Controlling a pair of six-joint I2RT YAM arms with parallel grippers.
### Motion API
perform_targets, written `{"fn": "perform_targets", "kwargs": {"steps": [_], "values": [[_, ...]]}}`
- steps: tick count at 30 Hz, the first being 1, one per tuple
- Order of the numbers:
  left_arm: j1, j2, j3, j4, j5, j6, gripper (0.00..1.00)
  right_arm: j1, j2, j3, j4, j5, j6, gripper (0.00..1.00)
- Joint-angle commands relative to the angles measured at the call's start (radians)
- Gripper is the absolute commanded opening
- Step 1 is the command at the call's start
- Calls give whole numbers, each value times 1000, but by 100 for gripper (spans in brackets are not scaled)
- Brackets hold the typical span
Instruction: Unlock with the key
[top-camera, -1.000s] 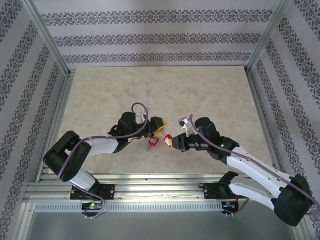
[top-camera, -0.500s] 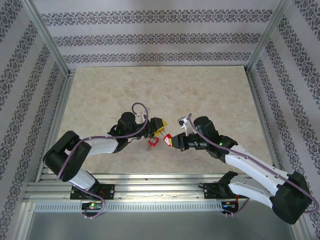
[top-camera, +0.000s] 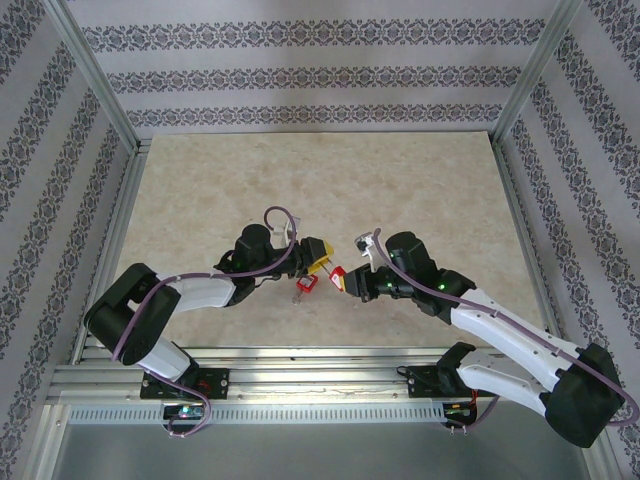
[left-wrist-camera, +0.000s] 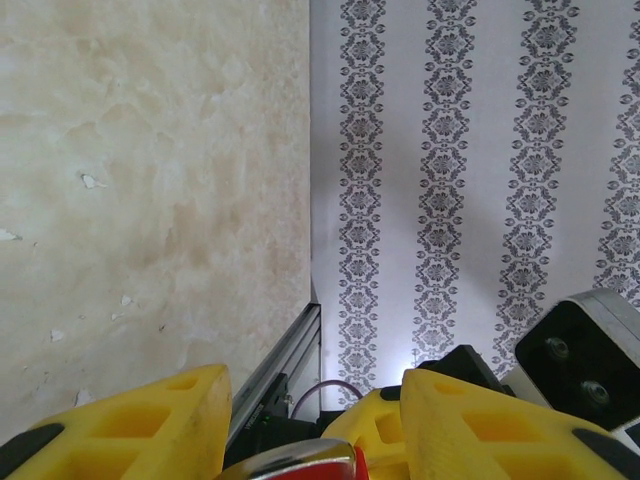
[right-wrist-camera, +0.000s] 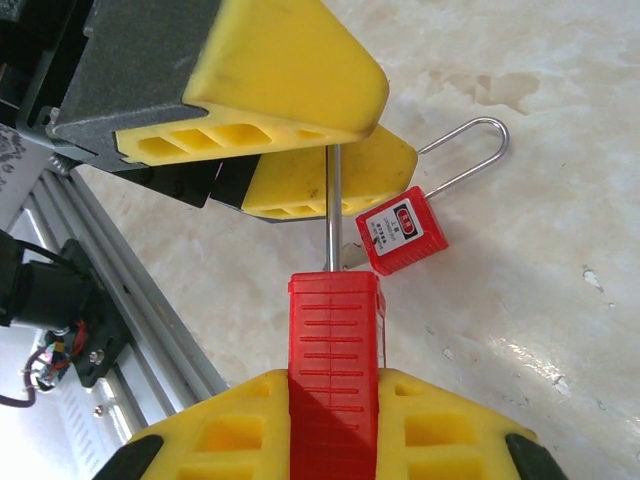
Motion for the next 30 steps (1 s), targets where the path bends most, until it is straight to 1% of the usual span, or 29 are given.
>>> {"fn": "perform_targets", "kwargs": {"steps": [1, 17, 21, 24, 30], "values": [[-18, -4, -14, 75, 44, -18, 46, 11, 17, 24, -62, 109, -41, 0], [-17, -23, -3, -48, 87, 23, 37, 82, 63, 81, -129, 305, -117, 0], [-17, -25, -3, -60, 85, 36, 36, 84, 82, 86, -127, 285, -115, 0], [-16, -25, 3, -76, 66, 68, 37, 84, 81, 77, -98, 244, -101, 0], [-14, -31, -11, -72, 27, 134, 50, 77, 54, 81, -97, 172, -83, 0]]}}
